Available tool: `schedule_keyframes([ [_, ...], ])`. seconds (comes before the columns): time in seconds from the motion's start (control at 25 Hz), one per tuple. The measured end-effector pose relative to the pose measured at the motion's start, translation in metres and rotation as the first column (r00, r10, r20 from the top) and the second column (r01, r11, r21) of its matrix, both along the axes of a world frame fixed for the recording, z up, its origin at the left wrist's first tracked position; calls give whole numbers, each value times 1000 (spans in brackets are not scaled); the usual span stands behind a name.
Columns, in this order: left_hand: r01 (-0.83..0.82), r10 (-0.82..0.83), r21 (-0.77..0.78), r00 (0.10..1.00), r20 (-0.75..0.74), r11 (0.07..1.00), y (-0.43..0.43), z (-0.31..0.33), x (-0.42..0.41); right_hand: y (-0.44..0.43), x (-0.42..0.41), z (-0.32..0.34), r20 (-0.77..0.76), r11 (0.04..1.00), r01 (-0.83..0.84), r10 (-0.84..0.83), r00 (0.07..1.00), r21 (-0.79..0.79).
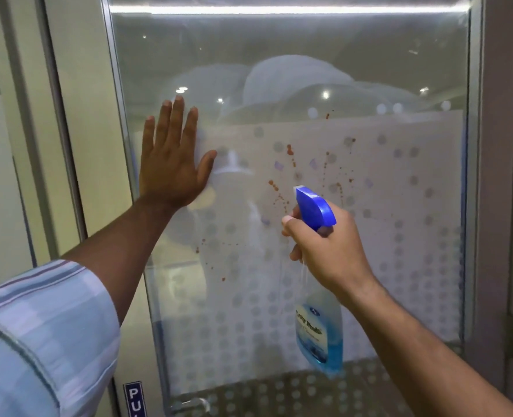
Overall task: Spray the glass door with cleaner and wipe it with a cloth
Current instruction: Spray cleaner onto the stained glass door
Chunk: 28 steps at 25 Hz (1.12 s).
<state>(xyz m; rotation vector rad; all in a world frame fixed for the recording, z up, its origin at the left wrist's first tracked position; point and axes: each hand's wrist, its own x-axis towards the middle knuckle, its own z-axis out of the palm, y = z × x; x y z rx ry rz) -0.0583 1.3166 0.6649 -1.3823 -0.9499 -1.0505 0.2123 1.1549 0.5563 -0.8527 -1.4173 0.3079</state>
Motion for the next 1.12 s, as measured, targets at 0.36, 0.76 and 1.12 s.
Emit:
schedule_keyframes([
  [0.36, 8, -8, -17, 1000, 5, 1000, -3, 1, 1, 5, 10, 11, 29, 999, 51, -51, 998, 14],
  [0.76, 17, -17, -6, 1000, -4, 1000, -2, 0, 0, 11, 66, 35, -78, 977, 180, -171, 982, 112],
  [1.12, 14, -14, -6, 1000, -18, 1000, -1, -1, 1, -4, 118, 9, -103, 966, 258, -257, 961, 5],
])
